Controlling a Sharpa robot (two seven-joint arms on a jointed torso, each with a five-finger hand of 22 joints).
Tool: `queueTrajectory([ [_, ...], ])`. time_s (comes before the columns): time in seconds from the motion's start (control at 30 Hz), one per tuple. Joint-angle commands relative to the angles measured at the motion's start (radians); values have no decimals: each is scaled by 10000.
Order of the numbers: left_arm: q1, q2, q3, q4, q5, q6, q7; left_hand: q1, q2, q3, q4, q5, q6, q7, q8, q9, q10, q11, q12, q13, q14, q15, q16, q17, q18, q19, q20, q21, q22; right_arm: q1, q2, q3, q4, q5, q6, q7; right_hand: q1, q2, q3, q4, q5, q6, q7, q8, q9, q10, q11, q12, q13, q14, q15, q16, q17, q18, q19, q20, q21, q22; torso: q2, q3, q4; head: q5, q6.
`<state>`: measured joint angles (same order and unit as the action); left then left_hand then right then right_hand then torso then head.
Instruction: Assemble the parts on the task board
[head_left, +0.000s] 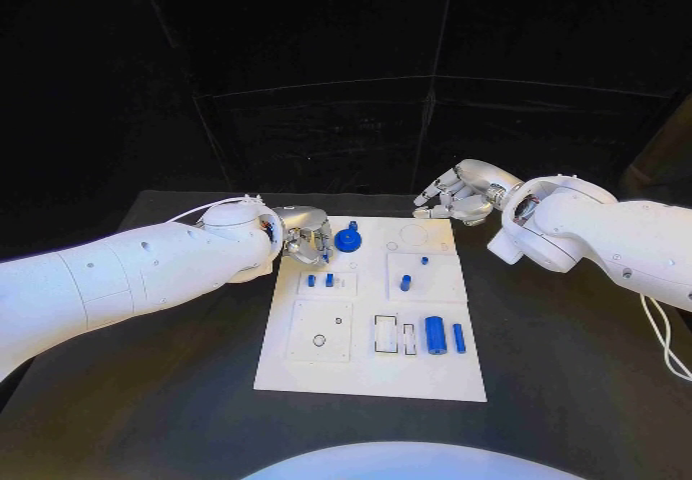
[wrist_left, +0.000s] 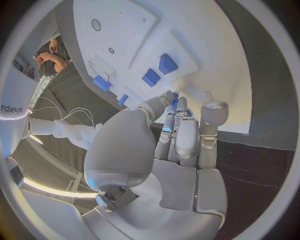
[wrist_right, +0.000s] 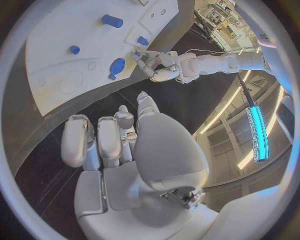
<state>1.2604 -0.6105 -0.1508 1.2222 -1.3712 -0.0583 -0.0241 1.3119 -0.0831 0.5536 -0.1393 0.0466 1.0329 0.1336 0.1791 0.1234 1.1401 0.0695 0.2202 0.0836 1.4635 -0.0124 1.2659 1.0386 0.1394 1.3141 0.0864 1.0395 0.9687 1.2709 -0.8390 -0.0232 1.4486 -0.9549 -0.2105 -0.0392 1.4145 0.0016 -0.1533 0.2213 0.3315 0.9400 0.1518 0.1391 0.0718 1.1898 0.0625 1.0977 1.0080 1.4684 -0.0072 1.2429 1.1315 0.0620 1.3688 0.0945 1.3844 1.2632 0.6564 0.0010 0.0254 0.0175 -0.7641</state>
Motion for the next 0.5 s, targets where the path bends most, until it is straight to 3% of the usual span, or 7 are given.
queueTrajectory([
  [0.03, 8, 28, 2, -4, -34, 118, 19, -108, -53, -56, 5, 3, 86, 25, -26, -16, 103, 11, -71, -20, 148, -19, 10, -21, -50, -85, 17, -48, -26, 17, 8, 6, 12, -11, -86, 58, 3, 130, -46, -1, 57, 13, -34, 67, -9, -23, -6, 22, 23, 184, -78, 10, 30, 102, -23, 11, -24, 18, -1, 6, -2, -25, 4],
  [0.5, 7, 139, -18, -95, -43, 238, 15, -280, -141, -202, 93, 3, 67, 39, -124, -64, 96, 34, -195, -81, 139, -3, 20, -49, -54, -106, 25, -65, -18, 17, 10, 6, 28, -11, -86, 44, 3, 130, -46, -1, 57, 13, -34, 67, -9, -23, -6, 22, 23, 184, -78, 10, 30, 102, -23, 11, -24, 18, 10, 3, -5, -20, -37],
])
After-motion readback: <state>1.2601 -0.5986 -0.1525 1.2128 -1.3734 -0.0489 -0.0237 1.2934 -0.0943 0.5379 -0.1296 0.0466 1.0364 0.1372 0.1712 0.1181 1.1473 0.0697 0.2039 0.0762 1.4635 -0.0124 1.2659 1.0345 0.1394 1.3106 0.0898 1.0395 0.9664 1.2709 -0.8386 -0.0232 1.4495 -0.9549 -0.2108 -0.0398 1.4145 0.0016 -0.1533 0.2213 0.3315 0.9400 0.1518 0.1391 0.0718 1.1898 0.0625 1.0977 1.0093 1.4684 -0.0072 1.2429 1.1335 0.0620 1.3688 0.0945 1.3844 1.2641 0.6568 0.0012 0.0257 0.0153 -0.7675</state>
